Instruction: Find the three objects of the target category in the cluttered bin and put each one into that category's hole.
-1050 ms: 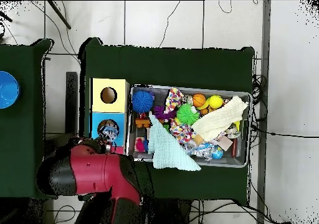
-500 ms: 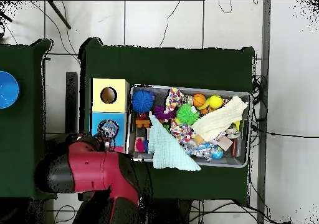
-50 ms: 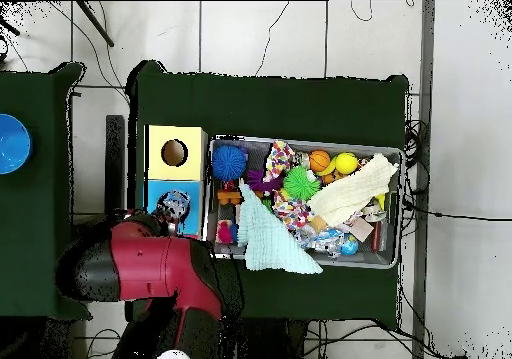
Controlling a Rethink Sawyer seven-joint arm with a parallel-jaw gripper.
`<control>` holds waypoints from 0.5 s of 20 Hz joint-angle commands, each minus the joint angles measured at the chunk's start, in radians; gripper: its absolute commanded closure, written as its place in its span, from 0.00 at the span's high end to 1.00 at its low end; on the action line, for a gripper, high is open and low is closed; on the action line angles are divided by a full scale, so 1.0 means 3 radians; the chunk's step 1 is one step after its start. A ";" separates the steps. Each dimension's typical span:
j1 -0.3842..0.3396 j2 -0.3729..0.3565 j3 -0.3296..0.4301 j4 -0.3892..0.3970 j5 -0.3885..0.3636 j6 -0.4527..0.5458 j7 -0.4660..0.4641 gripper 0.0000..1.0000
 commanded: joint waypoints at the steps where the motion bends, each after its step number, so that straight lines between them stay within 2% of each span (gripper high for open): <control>1: -0.0009 0.0229 0.0031 -0.0042 0.0138 -0.0062 0.0834 0.00; 10: 0.0116 0.0289 -0.0042 -0.0017 0.0188 -0.0122 0.0900 0.00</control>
